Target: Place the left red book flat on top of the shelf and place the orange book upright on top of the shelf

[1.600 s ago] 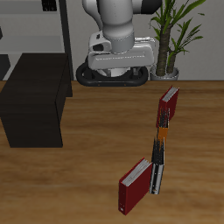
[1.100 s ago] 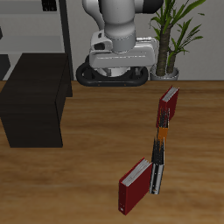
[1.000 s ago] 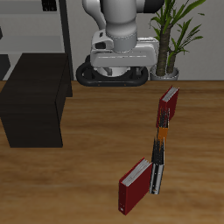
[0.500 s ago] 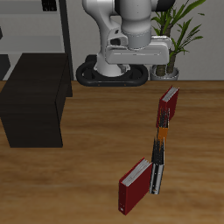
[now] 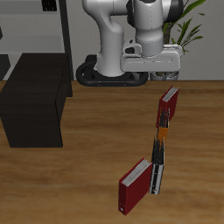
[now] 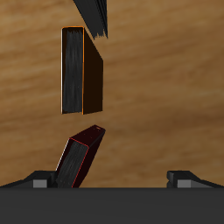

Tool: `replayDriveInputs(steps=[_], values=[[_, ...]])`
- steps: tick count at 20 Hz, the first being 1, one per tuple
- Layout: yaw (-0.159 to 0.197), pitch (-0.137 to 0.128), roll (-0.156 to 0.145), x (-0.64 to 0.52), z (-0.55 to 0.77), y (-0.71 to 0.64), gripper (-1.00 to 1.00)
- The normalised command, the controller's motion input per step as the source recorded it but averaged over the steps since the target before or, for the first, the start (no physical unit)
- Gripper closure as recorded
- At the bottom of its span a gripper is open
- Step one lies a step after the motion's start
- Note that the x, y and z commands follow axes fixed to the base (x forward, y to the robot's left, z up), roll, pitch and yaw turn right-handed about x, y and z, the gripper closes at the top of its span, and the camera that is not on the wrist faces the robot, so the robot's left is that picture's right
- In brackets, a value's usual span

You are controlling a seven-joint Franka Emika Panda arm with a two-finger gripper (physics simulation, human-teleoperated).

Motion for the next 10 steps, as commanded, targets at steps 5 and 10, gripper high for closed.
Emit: replayDriveInputs(steps=[5, 10], values=[[-0.023, -0.005, -0.014, -0.03, -0.33, 0.21, -1.00], [-0.055, -0.039, -0.032, -0.04, -0.17, 0.10, -1.00]])
